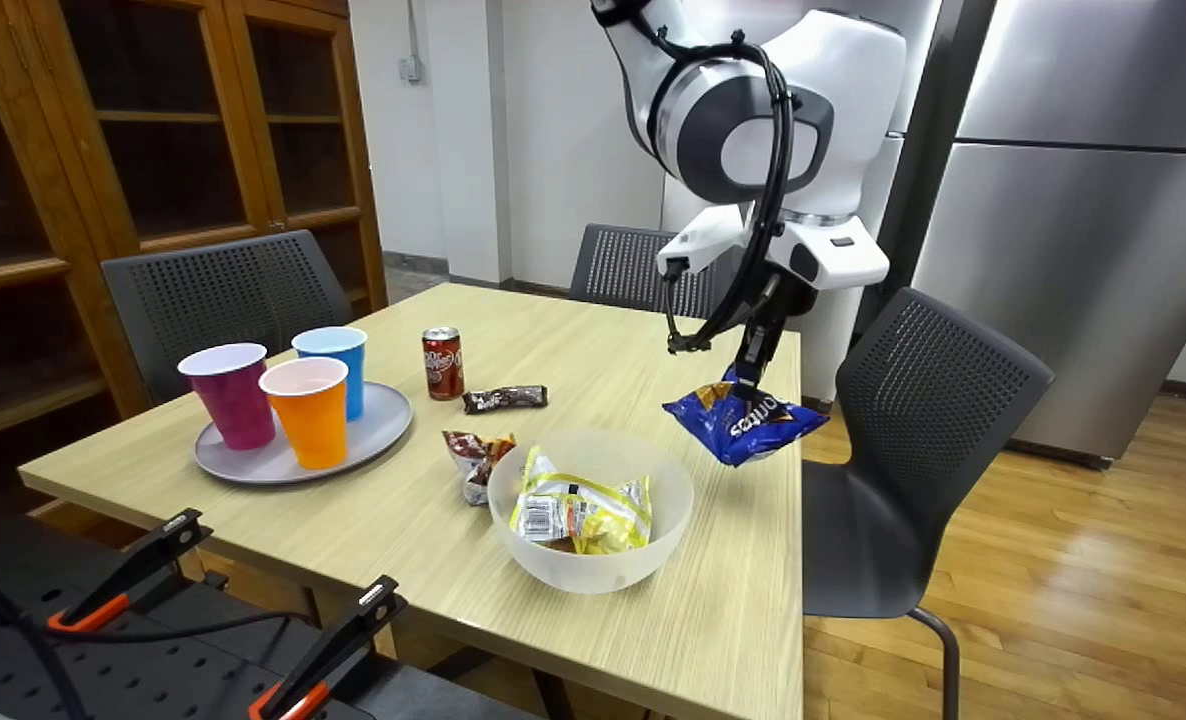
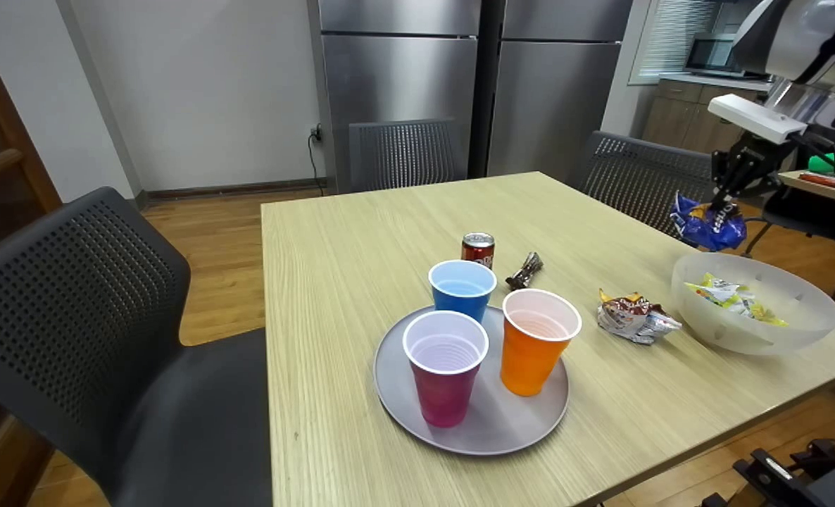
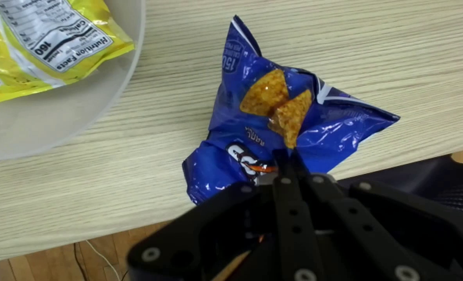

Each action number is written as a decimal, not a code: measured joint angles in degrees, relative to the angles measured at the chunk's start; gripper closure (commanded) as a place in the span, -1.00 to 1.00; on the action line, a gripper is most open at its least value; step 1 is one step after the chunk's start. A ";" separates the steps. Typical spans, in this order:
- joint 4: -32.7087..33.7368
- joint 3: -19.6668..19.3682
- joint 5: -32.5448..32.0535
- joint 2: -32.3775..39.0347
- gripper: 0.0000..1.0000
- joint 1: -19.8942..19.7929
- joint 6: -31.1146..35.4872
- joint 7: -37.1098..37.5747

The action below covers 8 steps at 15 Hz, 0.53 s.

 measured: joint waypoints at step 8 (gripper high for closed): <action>-5.21 0.75 0.37 -7.40 1.00 0.00 0.61 -4.09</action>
